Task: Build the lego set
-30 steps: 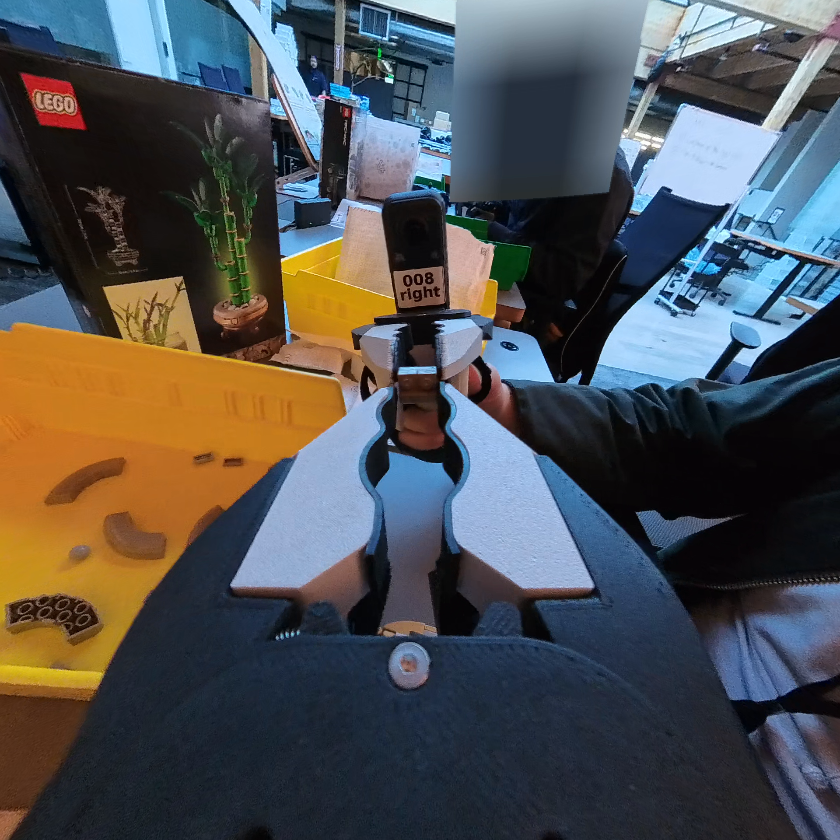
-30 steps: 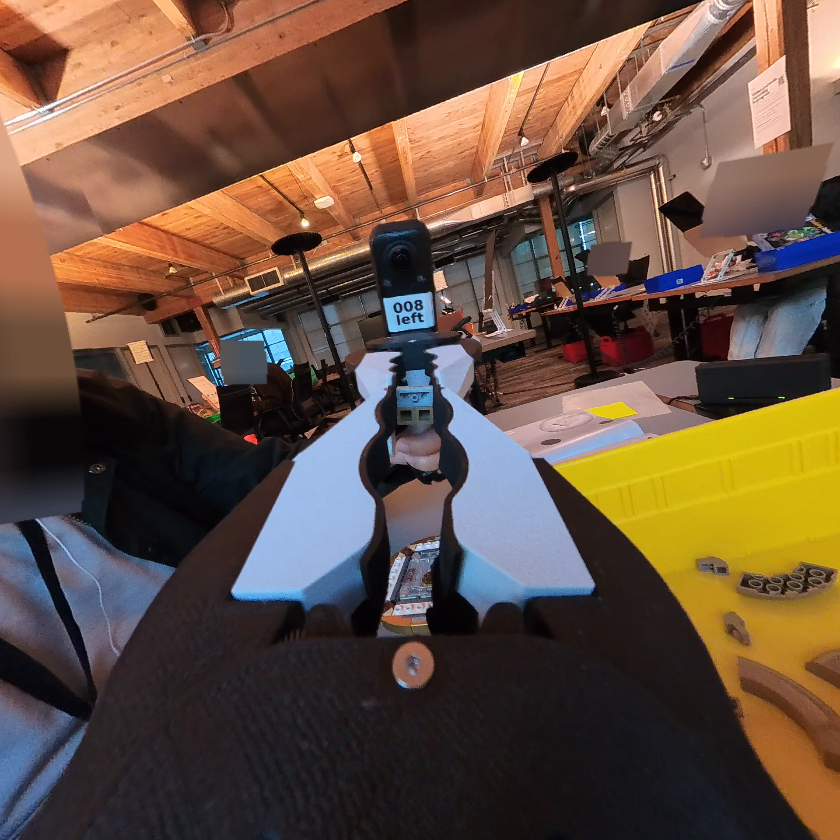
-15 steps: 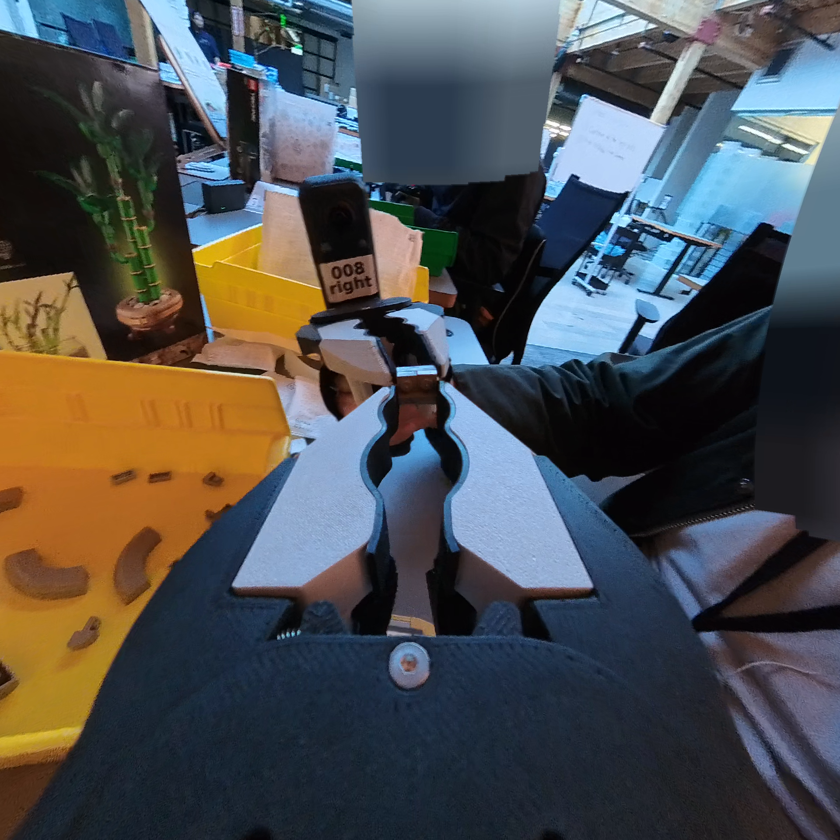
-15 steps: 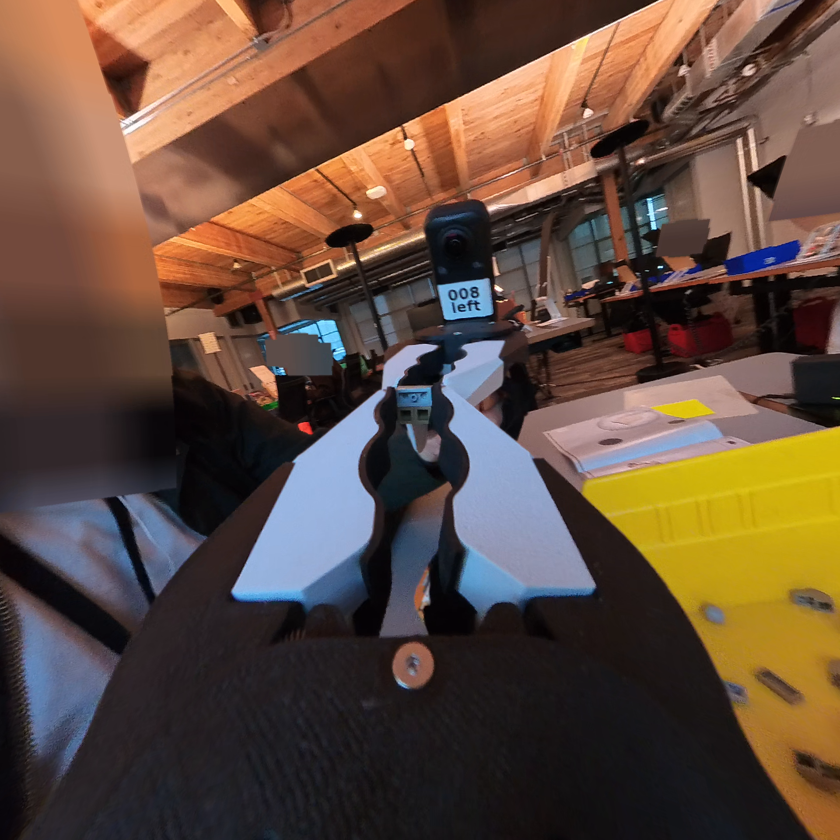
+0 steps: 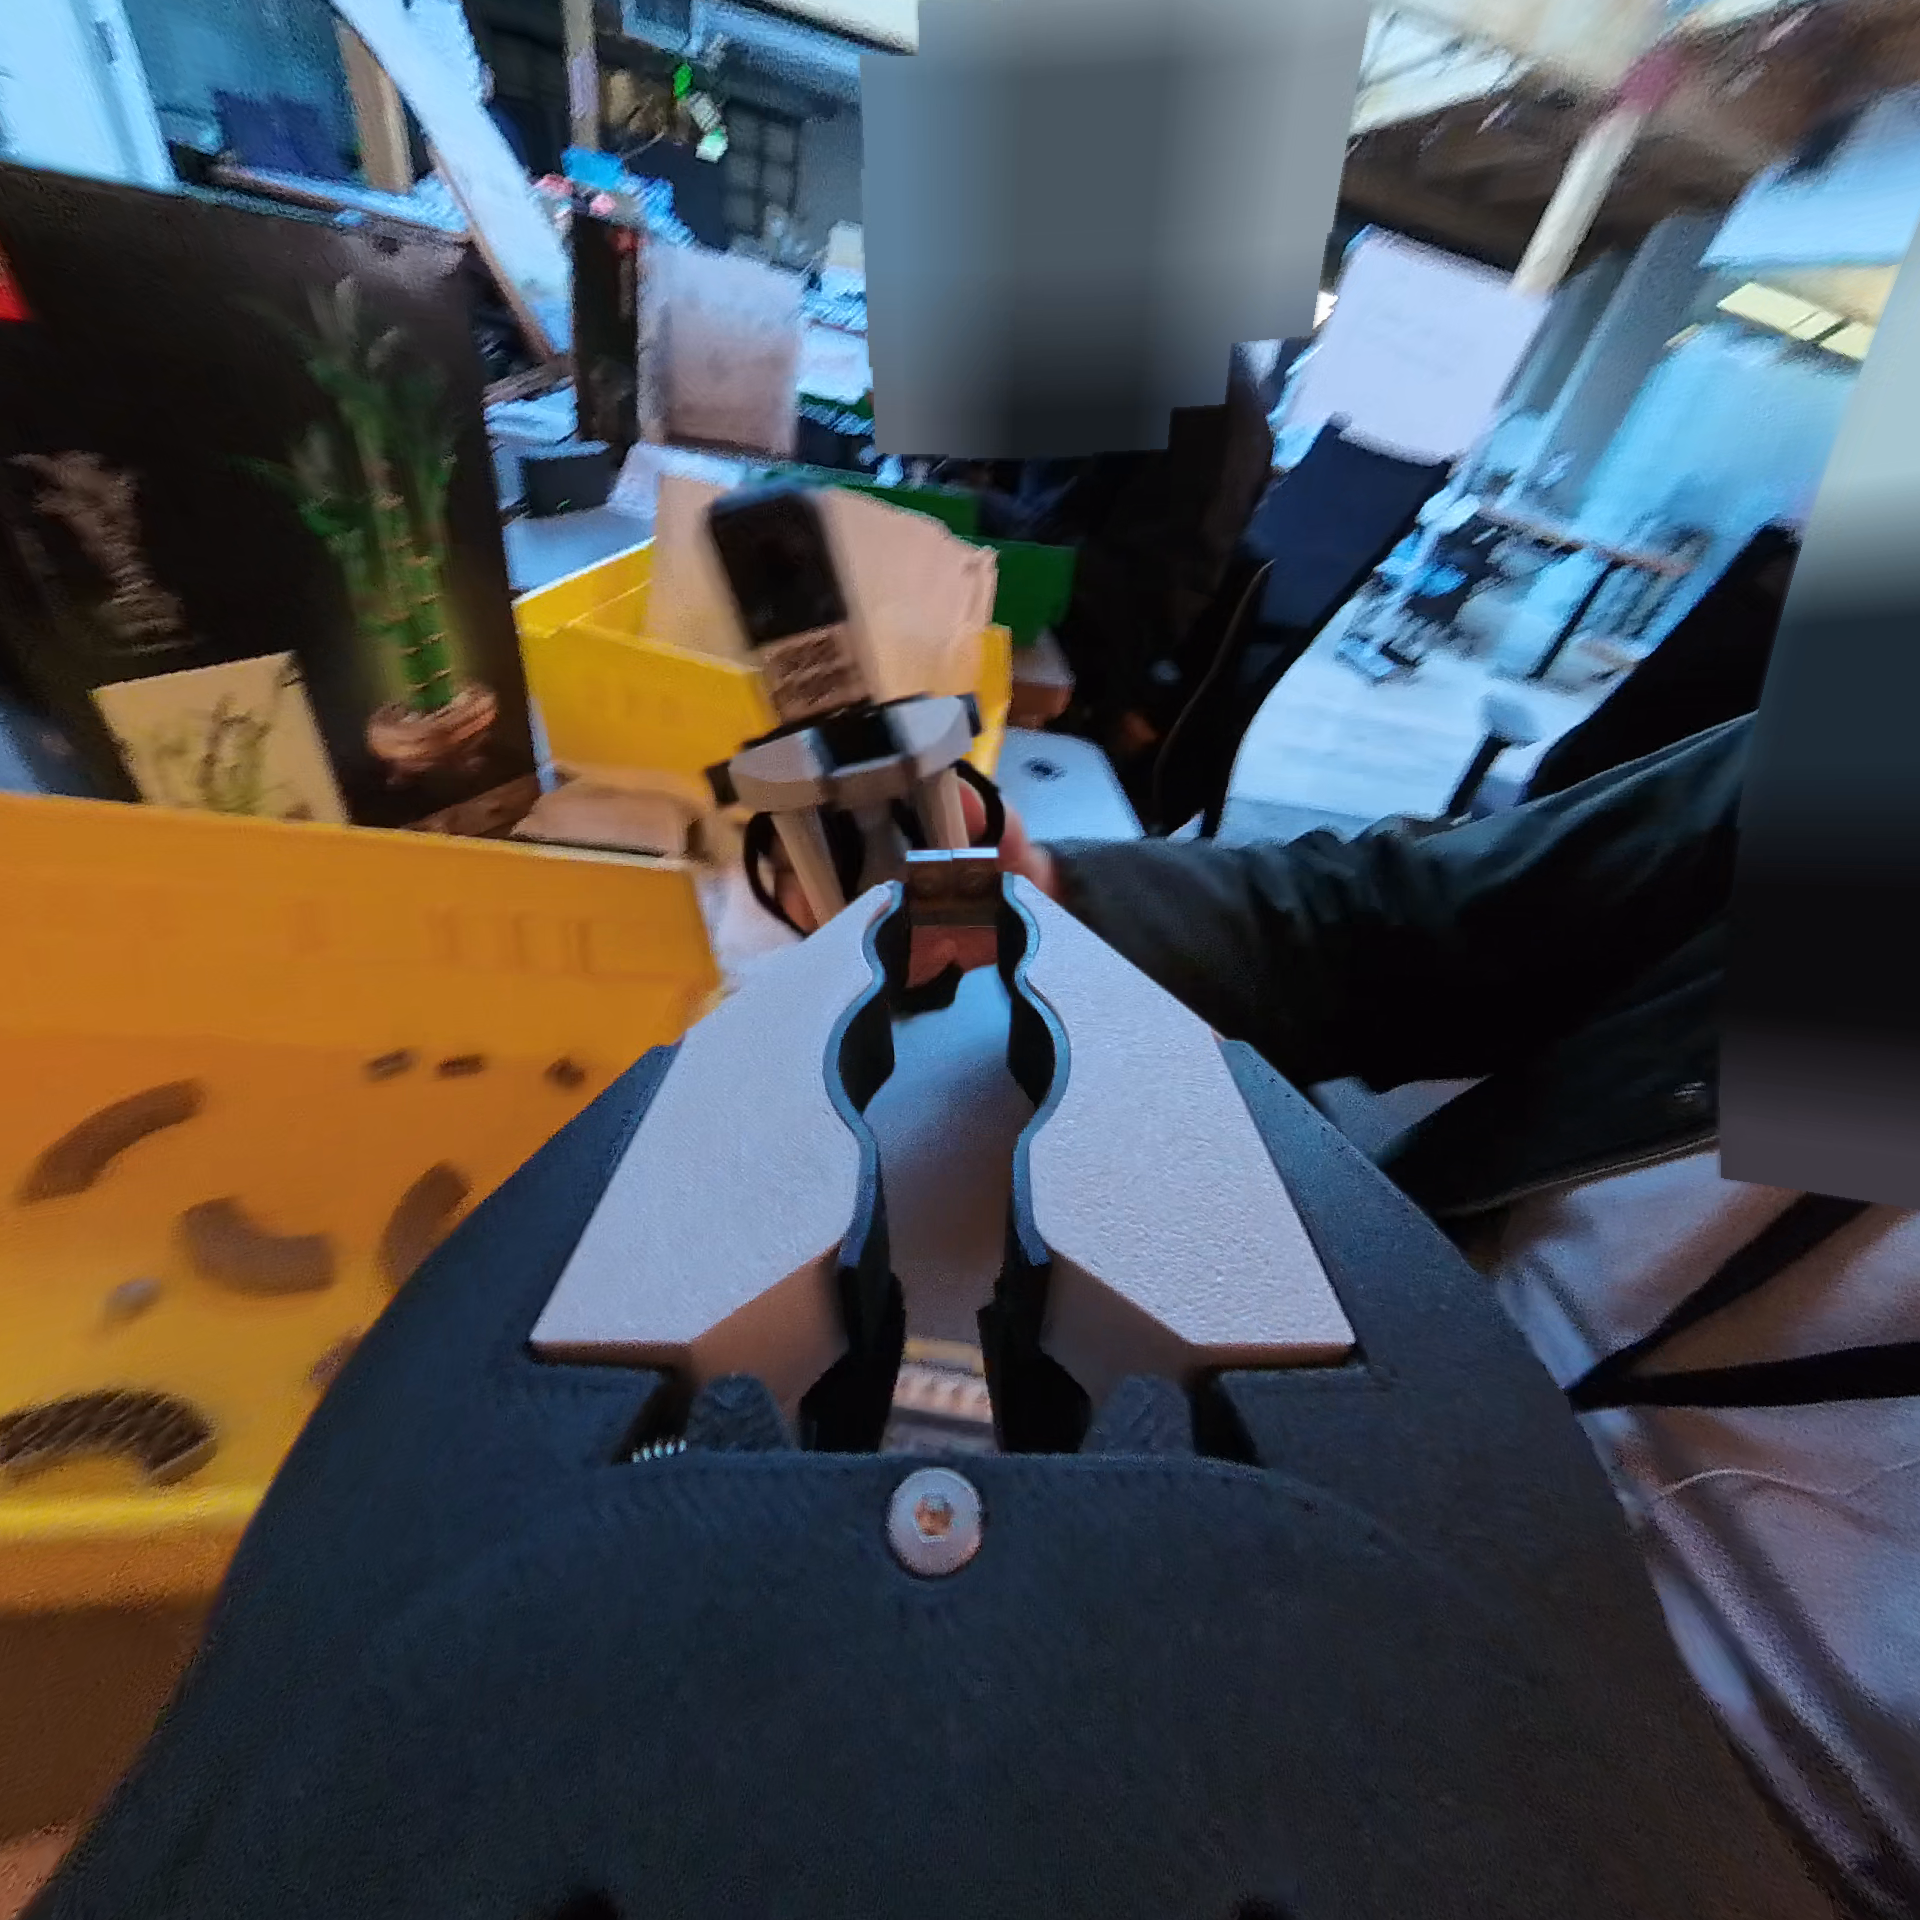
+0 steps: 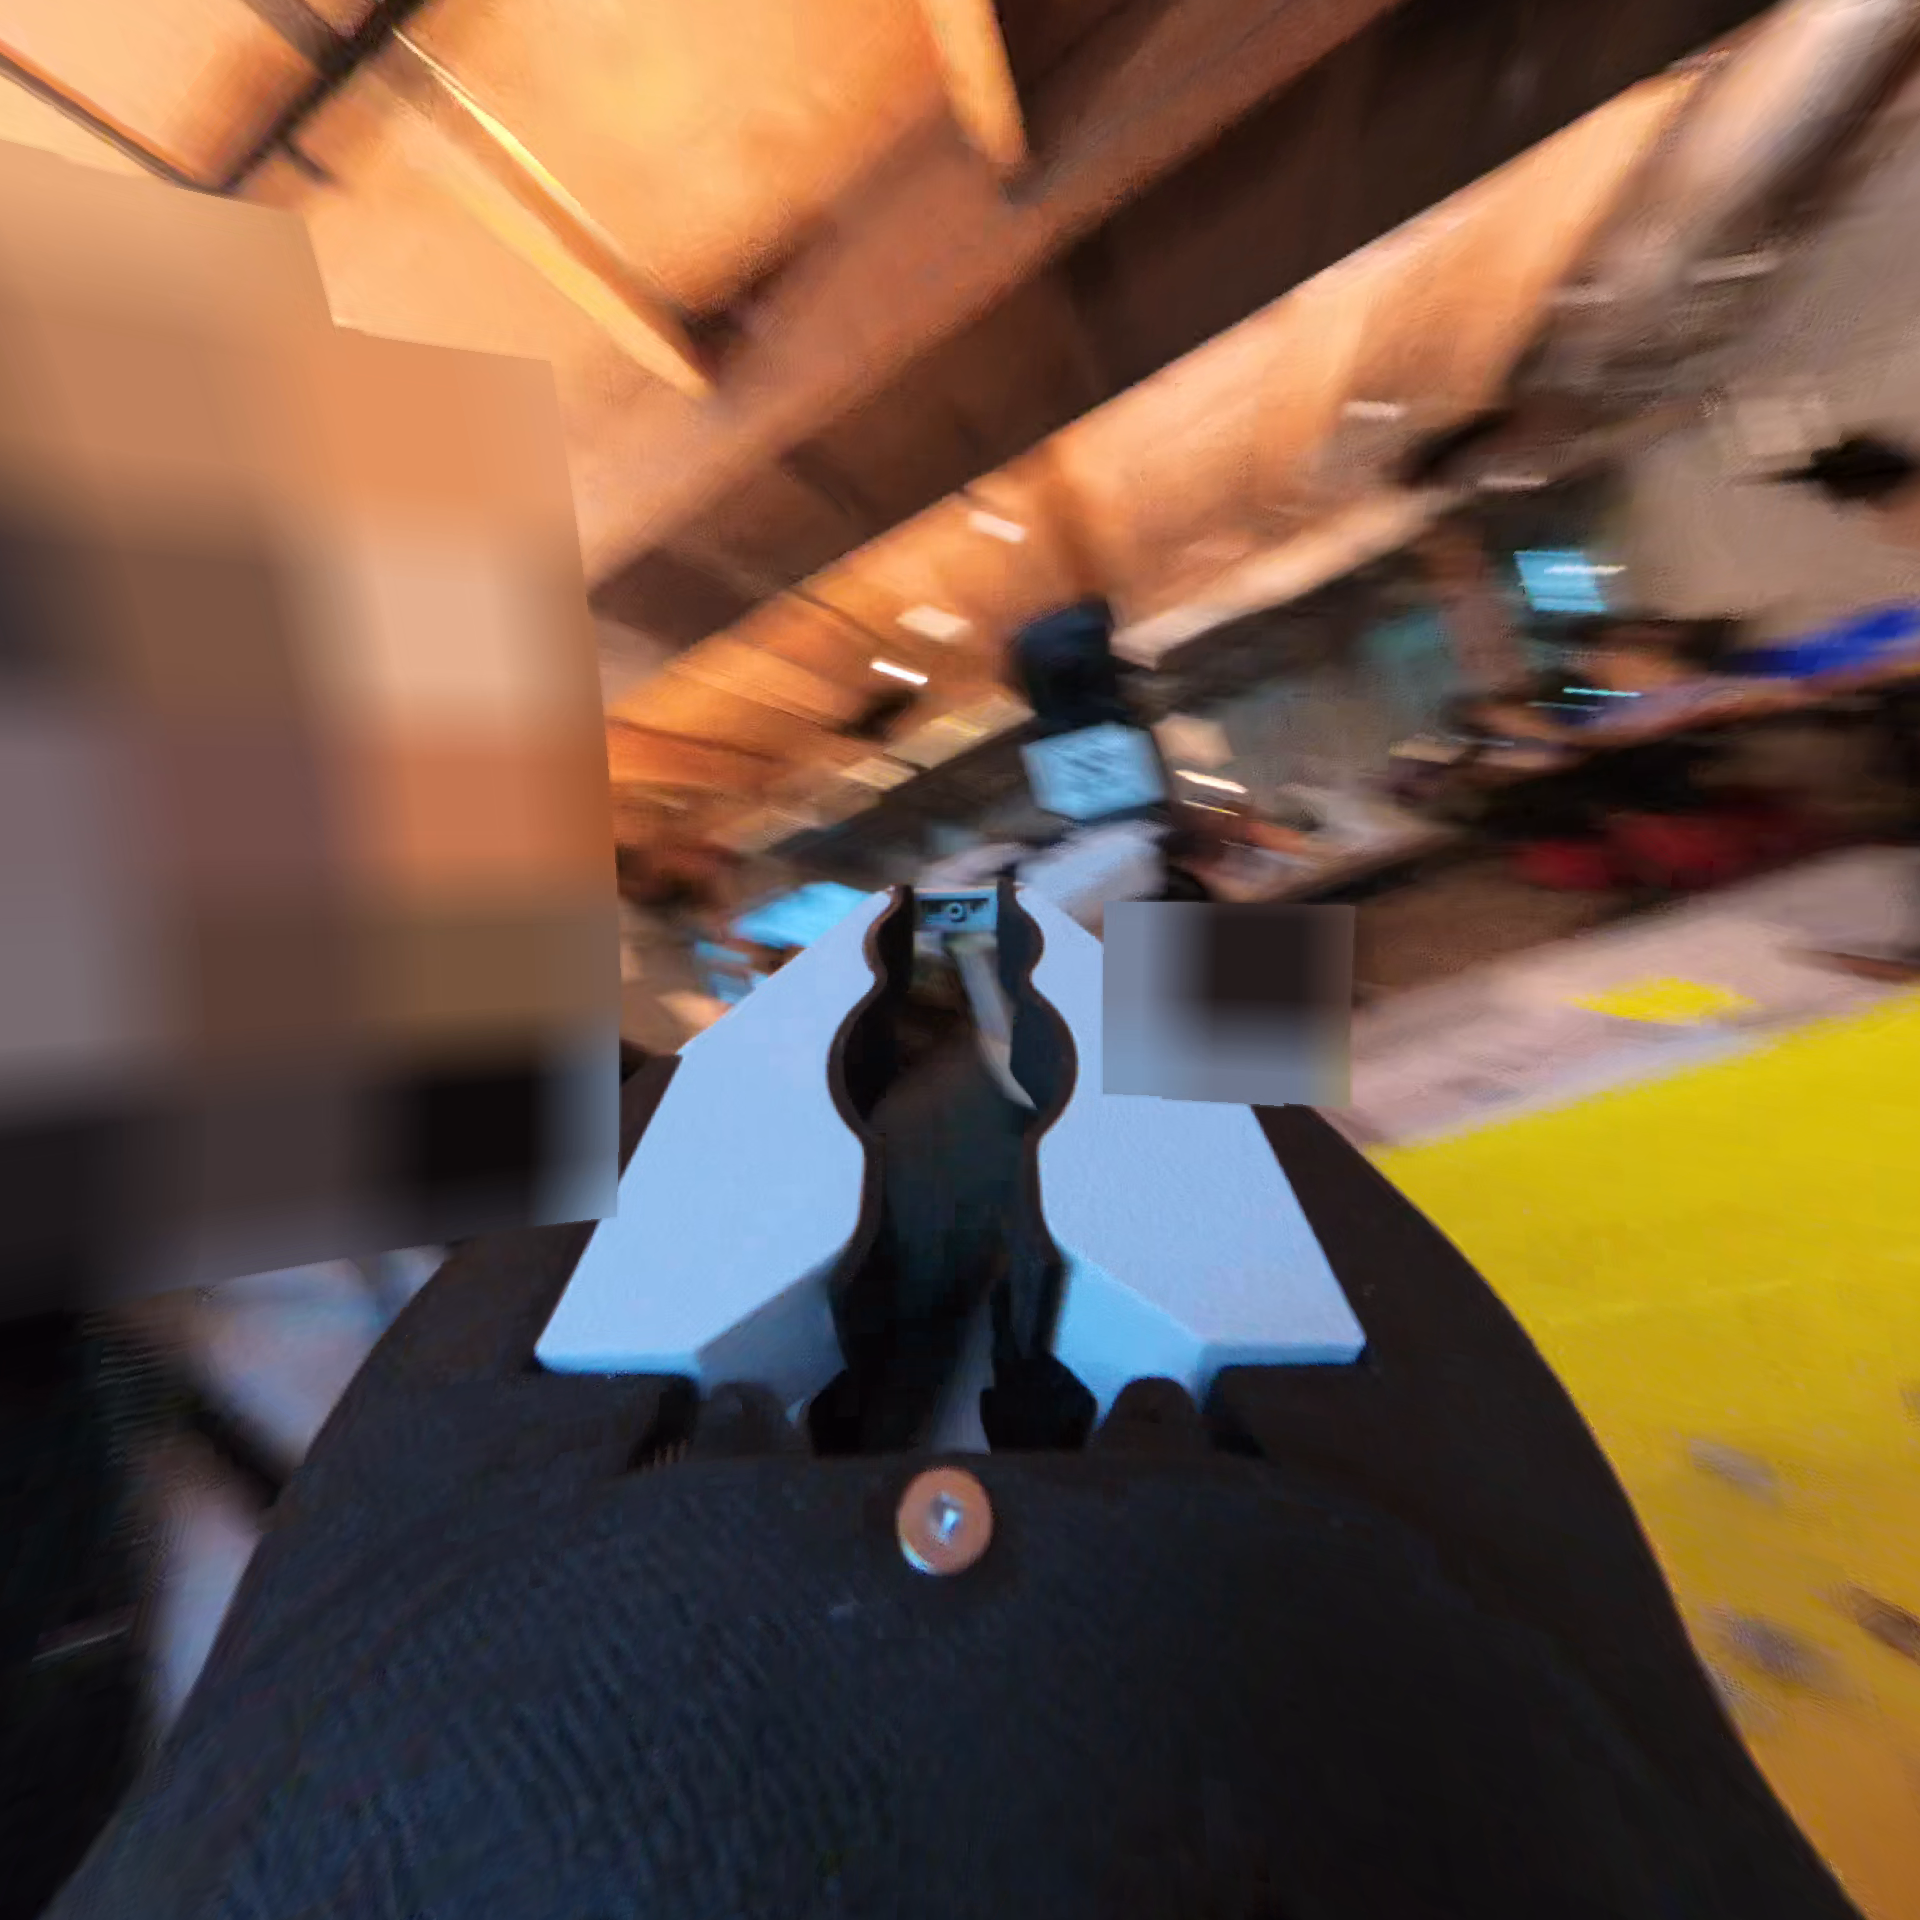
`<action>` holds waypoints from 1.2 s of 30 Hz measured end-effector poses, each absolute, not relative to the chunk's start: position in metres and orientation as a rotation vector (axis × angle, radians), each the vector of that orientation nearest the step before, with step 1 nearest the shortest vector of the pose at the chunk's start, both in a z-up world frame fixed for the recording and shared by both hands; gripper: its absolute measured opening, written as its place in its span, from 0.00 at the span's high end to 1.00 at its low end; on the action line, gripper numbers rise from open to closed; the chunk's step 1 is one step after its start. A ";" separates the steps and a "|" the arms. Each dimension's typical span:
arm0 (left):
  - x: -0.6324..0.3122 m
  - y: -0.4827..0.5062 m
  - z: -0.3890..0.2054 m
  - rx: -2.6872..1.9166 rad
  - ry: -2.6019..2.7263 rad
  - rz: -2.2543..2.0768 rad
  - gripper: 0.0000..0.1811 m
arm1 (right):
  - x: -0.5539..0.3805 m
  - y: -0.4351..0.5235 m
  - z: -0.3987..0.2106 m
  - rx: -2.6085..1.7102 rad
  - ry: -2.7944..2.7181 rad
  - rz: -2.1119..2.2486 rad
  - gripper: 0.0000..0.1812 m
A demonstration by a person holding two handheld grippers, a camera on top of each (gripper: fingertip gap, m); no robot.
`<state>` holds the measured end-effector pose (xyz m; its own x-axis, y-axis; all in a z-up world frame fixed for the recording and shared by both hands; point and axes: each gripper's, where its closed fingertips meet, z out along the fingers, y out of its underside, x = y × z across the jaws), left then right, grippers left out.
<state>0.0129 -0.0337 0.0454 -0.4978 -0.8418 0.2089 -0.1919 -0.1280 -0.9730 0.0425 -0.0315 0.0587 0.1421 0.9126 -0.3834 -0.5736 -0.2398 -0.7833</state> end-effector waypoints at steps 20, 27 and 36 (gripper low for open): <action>0.014 0.053 -0.014 -1.205 1.731 -0.443 0.92 | 0.042 0.018 0.010 -1.480 -0.309 0.914 0.81; 0.028 0.033 -0.032 -1.146 1.812 -0.325 0.92 | 0.024 0.028 -0.011 -1.566 -0.207 1.044 0.85; 0.032 0.023 -0.050 -1.094 1.900 -0.172 0.92 | 0.021 0.030 -0.034 -1.734 -0.225 0.947 0.95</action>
